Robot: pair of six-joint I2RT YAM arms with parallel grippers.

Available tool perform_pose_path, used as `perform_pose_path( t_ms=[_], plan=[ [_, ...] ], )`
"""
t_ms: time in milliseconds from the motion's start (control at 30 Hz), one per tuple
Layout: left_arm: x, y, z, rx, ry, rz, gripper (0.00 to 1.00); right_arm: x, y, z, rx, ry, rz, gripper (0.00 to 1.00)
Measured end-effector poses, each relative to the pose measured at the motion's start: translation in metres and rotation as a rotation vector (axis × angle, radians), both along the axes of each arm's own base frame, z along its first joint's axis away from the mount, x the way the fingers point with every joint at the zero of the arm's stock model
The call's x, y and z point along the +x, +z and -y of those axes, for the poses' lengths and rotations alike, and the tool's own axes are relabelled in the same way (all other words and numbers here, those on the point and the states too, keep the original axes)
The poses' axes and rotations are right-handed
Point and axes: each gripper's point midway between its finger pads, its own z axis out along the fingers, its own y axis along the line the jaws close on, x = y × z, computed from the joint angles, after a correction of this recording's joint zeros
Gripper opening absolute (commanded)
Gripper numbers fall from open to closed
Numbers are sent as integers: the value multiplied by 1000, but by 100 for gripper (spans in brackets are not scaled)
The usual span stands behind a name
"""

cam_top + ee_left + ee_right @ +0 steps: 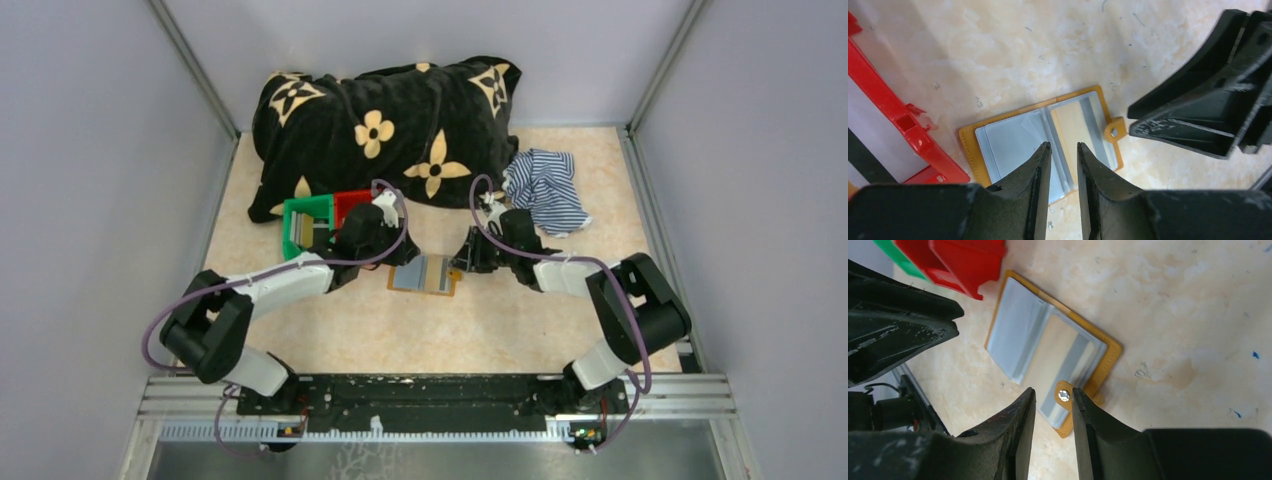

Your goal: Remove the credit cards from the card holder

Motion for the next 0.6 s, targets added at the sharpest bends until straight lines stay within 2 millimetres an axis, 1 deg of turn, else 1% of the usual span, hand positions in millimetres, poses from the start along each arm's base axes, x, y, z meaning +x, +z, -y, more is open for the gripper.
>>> perform_pose_path(
  t_ms=[67,133,267,433,533,600],
  plan=[
    [0,-14,2,6,1,-24,32,-2,-6,4,-29,-11,-16,34],
    [3,-22,4,7,6,-34,32,-3,-10,8,-52,-22,-24,34],
    [8,-38,10,3,4,-50,32,-3,-11,13,-75,-32,-25,34],
    [6,-64,21,-12,-24,-115,31,-2,-12,15,-88,-41,-17,34],
    [4,-73,24,-14,-35,-140,30,-1,-13,15,-92,-43,-15,34],
    [6,-72,25,-14,-35,-139,30,-1,-13,15,-92,-43,-14,34]
  ],
)
